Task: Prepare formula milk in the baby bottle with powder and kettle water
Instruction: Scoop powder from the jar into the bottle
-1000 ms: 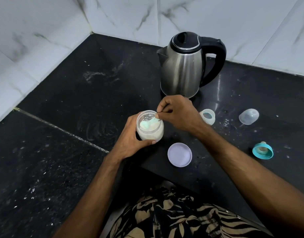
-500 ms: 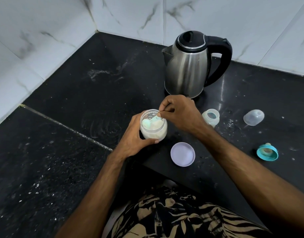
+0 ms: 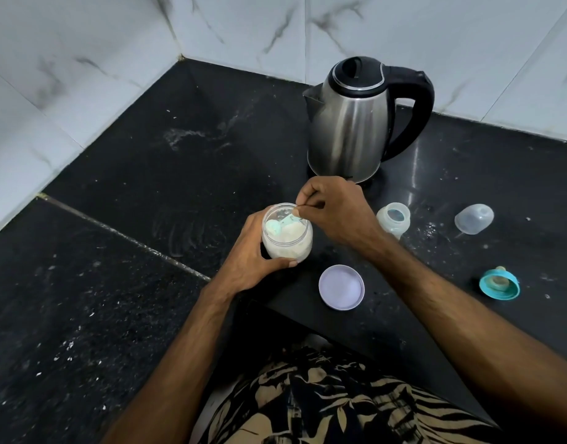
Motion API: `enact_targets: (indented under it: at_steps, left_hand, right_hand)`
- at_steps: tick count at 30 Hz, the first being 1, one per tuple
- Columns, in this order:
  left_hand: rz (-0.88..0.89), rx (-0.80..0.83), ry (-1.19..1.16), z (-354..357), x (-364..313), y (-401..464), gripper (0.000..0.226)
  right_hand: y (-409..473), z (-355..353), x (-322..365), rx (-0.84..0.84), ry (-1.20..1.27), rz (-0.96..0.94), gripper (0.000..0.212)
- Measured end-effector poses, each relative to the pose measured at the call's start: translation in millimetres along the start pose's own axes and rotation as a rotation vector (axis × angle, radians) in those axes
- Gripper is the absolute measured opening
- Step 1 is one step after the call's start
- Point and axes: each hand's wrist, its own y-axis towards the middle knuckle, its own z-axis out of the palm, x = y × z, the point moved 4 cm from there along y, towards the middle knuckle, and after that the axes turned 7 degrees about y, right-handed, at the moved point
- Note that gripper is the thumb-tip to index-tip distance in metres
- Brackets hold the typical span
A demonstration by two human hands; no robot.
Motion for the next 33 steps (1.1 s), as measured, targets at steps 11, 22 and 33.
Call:
enact_targets:
  at_steps: [11, 22, 33]
  left_hand:
    - [0.007, -0.004, 0.006, 0.2, 1.7, 0.6, 0.098]
    - [0.012, 0.0, 0.021, -0.1, 1.9, 1.6, 0.098]
    - [0.019, -0.003, 0.021, 0.4, 3.1, 1.3, 0.098]
  right_hand:
    - [1.8, 1.3, -3.1, 0.023, 0.011, 0.024, 0.013]
    - [1.3, 1.4, -5.2, -0.023, 0.034, 0.026, 0.016]
    - [-0.3, 1.6, -1.2, -0.006, 0.023, 0.022, 0.016]
